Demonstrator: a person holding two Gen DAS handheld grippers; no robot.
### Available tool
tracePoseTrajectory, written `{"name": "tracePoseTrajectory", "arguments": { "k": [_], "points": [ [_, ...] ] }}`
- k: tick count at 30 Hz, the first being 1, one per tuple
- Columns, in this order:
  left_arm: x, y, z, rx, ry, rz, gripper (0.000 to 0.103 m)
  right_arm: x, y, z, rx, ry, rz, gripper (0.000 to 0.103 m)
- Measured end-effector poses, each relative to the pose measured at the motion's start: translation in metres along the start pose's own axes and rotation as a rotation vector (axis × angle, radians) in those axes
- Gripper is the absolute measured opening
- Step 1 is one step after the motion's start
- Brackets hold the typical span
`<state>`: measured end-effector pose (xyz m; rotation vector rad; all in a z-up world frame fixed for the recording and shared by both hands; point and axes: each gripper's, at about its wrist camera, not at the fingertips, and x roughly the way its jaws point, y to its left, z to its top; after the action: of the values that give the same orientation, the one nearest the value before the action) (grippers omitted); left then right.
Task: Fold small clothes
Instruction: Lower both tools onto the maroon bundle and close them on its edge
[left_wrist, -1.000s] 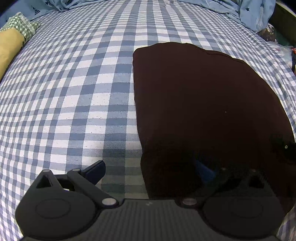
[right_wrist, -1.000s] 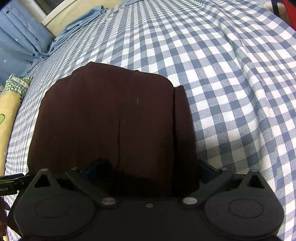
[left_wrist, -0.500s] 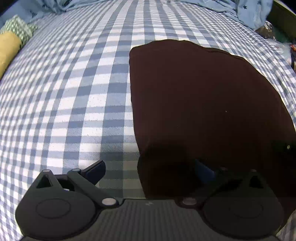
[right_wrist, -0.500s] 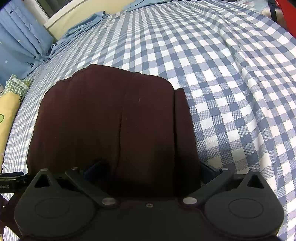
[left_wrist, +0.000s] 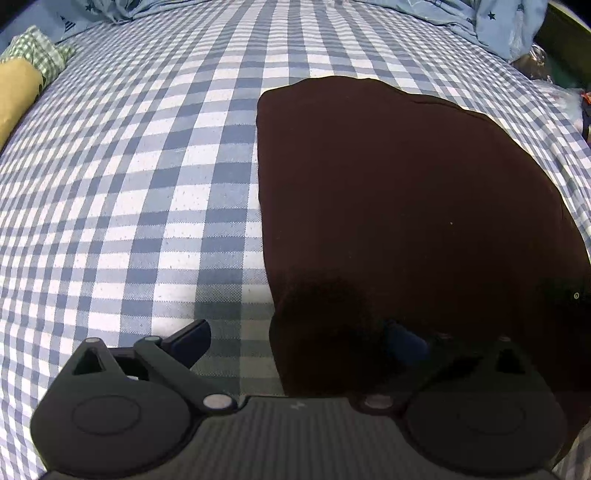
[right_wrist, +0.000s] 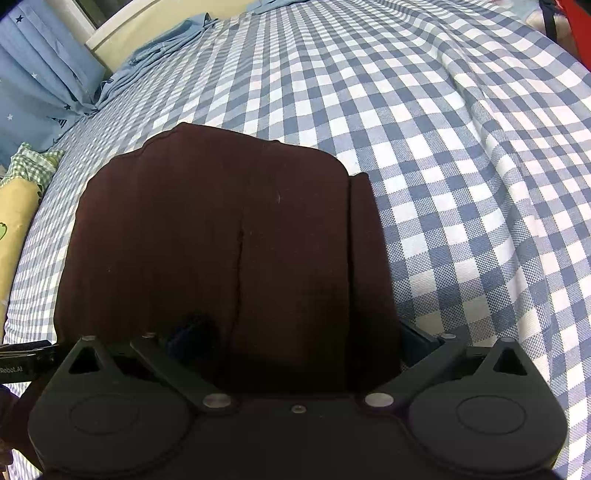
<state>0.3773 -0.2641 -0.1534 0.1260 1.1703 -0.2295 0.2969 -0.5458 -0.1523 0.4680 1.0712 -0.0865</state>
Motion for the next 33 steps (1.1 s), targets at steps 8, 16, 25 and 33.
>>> {"name": "tracePoseTrajectory", "arguments": {
  "k": [8,16,25,33],
  "points": [
    [0.002,0.001,0.003,0.0,0.013,-0.006,0.103,-0.001,0.0,-0.004,-0.002,-0.012,0.001,0.103],
    [0.001,-0.006,0.007,0.047,0.017,0.021,0.103,-0.002,0.012,-0.003,-0.035,-0.003,-0.039,0.096],
    [0.002,-0.011,0.012,0.093,0.029,0.028,0.102,-0.008,0.018,-0.006,-0.056,-0.027,-0.011,0.078],
    [0.002,0.001,0.013,-0.009,0.06,-0.037,0.095,-0.009,0.014,-0.008,-0.035,-0.024,0.003,0.079]
  ]
}}
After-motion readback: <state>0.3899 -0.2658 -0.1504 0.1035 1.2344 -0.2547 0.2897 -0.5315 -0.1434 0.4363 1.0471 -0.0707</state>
